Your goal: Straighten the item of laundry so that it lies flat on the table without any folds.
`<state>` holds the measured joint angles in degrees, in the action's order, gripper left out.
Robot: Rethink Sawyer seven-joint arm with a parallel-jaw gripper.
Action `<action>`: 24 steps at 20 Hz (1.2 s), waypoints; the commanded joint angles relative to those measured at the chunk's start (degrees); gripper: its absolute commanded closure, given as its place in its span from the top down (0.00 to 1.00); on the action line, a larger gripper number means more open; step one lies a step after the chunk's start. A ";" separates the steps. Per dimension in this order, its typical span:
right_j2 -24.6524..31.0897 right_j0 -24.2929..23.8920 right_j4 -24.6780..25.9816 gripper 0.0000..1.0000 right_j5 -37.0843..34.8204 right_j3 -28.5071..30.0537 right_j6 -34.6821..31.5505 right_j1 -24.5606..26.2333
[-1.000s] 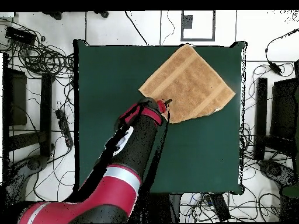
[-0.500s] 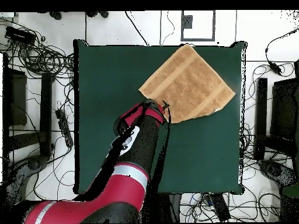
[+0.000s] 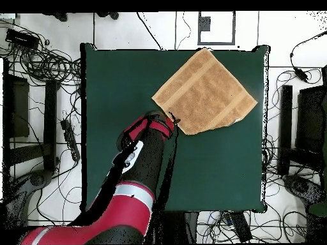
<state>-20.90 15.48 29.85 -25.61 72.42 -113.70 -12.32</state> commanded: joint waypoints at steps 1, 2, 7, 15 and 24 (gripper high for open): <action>7.82 2.31 1.60 1.00 -5.76 2.94 4.36 1.93; 7.71 2.30 1.69 1.00 -5.55 2.72 4.02 2.50; 7.62 1.93 1.48 1.00 -5.85 1.07 3.37 5.31; 8.11 1.12 0.46 1.00 -8.12 -0.40 3.20 7.47; 5.11 3.25 1.73 1.00 -8.24 -2.81 0.26 9.64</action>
<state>-21.29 17.28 30.19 -28.98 70.50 -113.70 -10.43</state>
